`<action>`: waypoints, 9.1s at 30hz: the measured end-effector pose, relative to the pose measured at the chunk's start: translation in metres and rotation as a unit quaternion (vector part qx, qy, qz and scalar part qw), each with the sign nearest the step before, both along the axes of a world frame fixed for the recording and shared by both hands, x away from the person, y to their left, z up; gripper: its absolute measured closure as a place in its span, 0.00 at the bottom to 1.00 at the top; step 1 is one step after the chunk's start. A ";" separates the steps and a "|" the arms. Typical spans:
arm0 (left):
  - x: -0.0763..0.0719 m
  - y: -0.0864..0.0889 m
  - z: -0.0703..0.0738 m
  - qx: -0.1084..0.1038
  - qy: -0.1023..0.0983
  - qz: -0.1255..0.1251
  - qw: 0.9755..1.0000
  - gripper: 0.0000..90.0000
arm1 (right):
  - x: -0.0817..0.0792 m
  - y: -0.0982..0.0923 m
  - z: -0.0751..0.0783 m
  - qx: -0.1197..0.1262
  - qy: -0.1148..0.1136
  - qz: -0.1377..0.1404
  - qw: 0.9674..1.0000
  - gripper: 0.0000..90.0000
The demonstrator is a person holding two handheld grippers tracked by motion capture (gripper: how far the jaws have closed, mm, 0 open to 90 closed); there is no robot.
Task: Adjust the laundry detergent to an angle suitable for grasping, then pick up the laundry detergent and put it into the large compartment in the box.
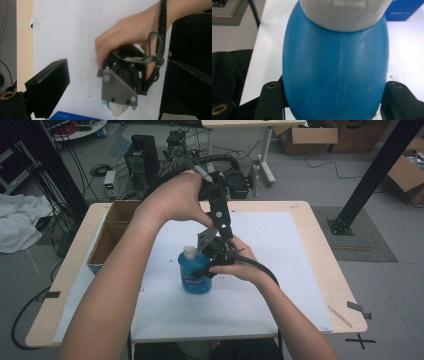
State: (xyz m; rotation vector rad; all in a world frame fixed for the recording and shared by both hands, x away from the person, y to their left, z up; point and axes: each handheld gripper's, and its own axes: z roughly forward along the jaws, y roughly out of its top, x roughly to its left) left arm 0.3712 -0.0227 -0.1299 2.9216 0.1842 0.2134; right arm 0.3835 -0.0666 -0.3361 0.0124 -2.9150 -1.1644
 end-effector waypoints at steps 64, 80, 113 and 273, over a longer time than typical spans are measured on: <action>-0.001 0.002 0.001 0.001 0.000 0.001 1.000 0.08 | 0.003 -0.061 0.005 0.021 0.017 -0.014 1.000 0.25; 0.001 -0.001 -0.002 0.004 -0.001 0.001 1.000 0.08 | 0.038 -0.134 0.045 -0.056 0.074 -0.159 0.983 0.28; 0.001 -0.008 -0.006 0.010 -0.002 -0.007 1.000 0.08 | 0.074 -0.166 0.092 -0.139 0.094 -0.337 0.926 0.29; 0.005 0.040 -0.154 0.081 0.055 -0.018 0.995 0.26 | 0.080 -0.180 0.061 -0.164 0.108 -0.348 0.917 0.22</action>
